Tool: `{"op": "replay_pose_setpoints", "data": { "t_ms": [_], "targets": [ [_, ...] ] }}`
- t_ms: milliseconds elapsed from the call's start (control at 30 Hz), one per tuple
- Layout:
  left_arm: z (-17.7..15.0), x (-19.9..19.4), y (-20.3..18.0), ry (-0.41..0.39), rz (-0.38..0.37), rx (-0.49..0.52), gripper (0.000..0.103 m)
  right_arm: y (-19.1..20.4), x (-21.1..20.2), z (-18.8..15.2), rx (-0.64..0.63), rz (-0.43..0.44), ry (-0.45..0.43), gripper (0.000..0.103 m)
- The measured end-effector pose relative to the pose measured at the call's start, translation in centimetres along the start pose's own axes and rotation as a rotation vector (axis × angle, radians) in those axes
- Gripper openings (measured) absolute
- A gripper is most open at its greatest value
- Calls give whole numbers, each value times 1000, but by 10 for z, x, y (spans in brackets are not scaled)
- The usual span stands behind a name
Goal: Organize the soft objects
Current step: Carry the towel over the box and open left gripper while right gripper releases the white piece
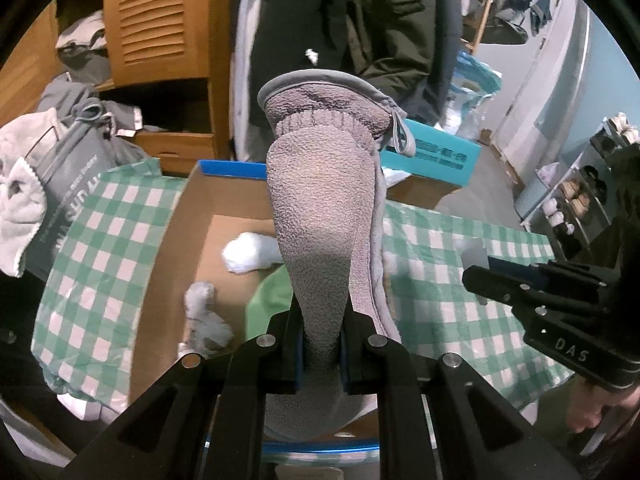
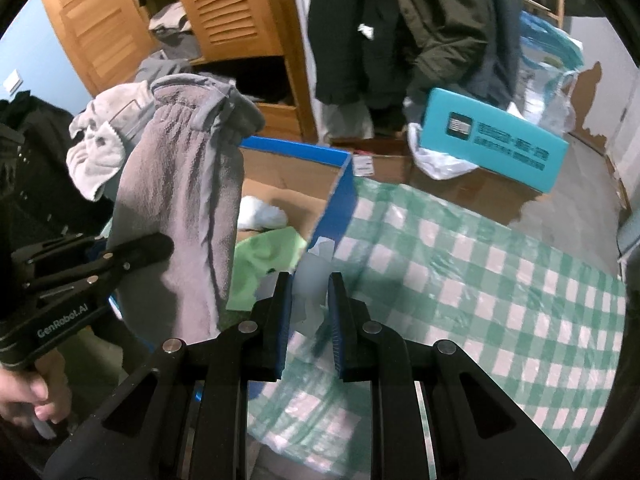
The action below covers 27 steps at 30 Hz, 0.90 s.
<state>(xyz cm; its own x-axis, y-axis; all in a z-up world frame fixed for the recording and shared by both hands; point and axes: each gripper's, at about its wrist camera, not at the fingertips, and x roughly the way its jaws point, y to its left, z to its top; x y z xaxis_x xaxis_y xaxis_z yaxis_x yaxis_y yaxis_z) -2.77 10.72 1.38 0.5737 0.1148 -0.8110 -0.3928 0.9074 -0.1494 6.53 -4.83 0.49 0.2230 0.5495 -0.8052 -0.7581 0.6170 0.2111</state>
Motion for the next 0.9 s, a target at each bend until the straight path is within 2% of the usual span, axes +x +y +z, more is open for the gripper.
{"op": "replay_pose_setpoints", "data": {
  "t_ms": [367, 567, 733, 900],
  "targets": [
    [-6, 20, 38, 39, 45, -70, 13, 36, 26, 13, -66, 35, 34, 16],
    [-11, 32, 43, 69, 80, -71, 15, 48, 43, 14, -85, 40, 66, 16],
    [-14, 41, 48, 103, 80, -93, 16, 51, 53, 17, -87, 58, 76, 21],
    [-14, 40, 50, 101, 88, -98, 29, 51, 58, 22, -86, 77, 76, 23]
  ]
}}
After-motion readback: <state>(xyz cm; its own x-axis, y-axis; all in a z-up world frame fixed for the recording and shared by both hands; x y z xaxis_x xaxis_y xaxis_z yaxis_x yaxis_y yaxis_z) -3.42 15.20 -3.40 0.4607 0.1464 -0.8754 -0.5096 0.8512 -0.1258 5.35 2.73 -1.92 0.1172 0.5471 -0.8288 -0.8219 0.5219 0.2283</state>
